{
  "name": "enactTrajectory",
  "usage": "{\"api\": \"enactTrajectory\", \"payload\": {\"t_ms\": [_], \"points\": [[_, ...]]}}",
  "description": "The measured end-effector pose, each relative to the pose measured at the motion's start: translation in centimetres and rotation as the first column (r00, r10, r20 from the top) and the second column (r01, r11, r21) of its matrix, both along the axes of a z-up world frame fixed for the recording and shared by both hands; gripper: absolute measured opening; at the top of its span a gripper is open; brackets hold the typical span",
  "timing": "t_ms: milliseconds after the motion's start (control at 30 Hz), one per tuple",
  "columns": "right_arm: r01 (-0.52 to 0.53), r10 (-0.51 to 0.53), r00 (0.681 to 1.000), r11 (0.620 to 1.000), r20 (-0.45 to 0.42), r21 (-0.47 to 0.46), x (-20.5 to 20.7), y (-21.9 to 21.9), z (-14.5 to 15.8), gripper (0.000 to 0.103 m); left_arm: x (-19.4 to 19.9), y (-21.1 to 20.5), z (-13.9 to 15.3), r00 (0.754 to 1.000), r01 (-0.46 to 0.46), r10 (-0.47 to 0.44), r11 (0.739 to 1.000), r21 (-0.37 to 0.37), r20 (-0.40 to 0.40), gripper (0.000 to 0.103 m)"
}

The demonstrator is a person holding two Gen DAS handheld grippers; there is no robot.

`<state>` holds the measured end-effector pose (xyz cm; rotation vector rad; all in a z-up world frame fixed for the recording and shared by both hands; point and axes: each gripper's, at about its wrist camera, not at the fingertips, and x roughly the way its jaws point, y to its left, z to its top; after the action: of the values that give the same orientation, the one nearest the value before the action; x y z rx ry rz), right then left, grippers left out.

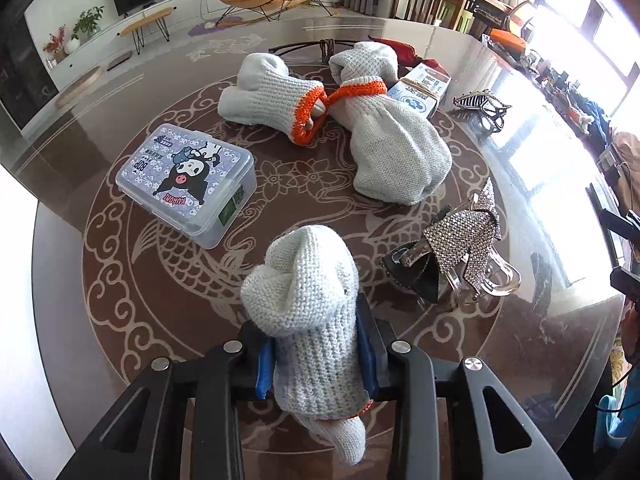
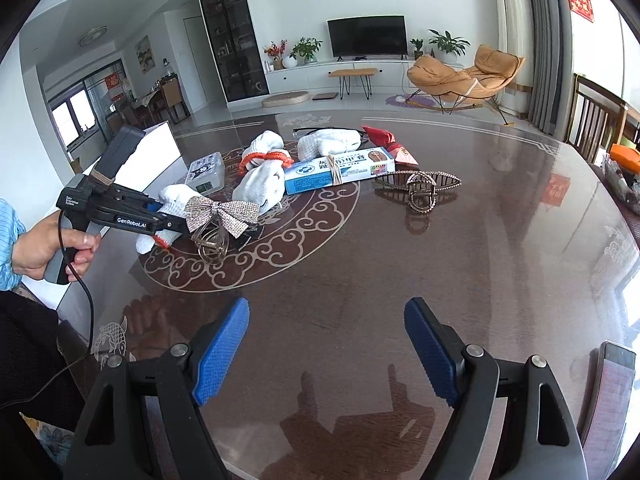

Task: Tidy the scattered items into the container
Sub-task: 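Close the left tool on the white knit glove while the right tool approaches the rhinestone bow clip, then close the right tool on the rhinestone bow clip while the left tool holds the glove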

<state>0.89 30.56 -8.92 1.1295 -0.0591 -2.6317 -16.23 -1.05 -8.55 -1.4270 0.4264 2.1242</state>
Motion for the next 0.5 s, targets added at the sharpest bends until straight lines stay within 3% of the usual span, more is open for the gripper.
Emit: {"api": "enactTrajectory", "payload": {"t_ms": [133,300,500], "points": [[-0.086,0.093,0.993,0.993,0.078,-0.083,-0.6,-1.8,-1.4,0.081,1.5,-1.4,1.3,0.999,0.042,-0.043,0.997,-0.057,-0.019,0.034],[-0.076,0.117,0.985,0.952,0.124,-0.296,-3.7,-5.3,-2.1,0.081,1.2,-5.2,2.7,0.999,-0.047,0.048,0.998,-0.031,0.004,0.034],[-0.011,0.042,0.990,0.976,0.135,-0.219,-8.2,-10.4,-2.9,0.081,-0.1,-8.7,3.0,0.988,-0.152,0.151,0.986,0.065,0.025,0.034]]}}
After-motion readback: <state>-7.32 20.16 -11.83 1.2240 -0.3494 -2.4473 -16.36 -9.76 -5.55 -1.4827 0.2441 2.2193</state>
